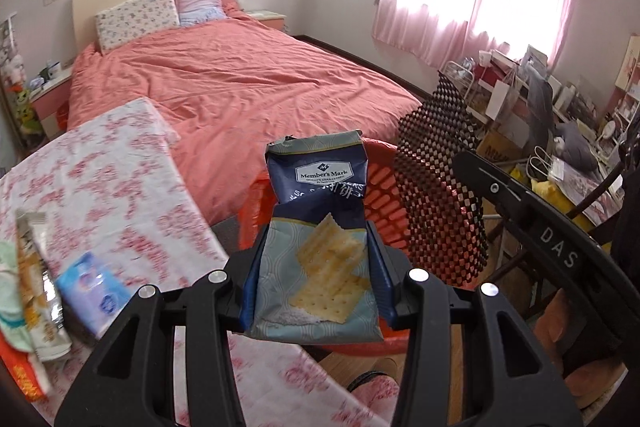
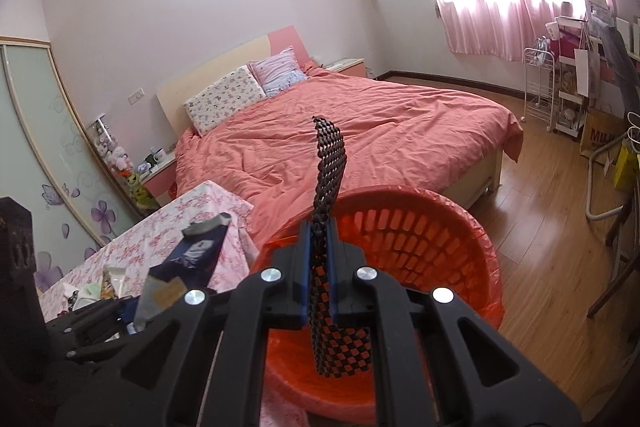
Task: Collect trash
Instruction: 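Carry both held items over the orange basket and open both tools to drop them, then move both open tools back to the trash pile on the bed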
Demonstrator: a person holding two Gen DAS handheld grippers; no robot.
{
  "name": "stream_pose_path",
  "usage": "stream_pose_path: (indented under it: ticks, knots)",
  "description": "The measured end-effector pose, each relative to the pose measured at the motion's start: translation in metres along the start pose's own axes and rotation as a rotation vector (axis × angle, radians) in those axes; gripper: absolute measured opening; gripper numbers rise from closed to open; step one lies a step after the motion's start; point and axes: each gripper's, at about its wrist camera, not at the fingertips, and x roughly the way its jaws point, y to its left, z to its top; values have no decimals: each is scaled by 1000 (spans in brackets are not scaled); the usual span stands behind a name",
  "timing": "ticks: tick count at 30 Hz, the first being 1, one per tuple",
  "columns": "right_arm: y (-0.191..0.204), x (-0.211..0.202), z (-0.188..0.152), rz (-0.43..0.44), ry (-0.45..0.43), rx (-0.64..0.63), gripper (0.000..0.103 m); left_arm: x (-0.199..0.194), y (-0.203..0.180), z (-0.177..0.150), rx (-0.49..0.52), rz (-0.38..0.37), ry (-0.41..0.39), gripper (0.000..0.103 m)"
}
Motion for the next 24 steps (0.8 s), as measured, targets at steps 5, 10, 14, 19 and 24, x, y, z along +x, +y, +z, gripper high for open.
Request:
stream_pose_path:
  ticks: [5, 10, 14, 19, 24]
  knots:
    - [-11, 14, 0, 4, 12, 21, 8, 16, -7, 1, 4, -8, 35, 46]
    - [-25, 24, -1, 13, 21, 59, 25, 25, -3, -5, 0, 9, 67, 62]
    - [-31, 28, -4, -4, 28, 74, 35, 26, 0, -9, -10, 41, 85, 67]
    - [-27, 21, -10, -36, 28, 47, 40, 12, 12, -18, -35, 96, 87, 71]
    - [-12, 12, -13, -39, 35, 14, 41, -15, 28, -29, -56, 156, 70, 74]
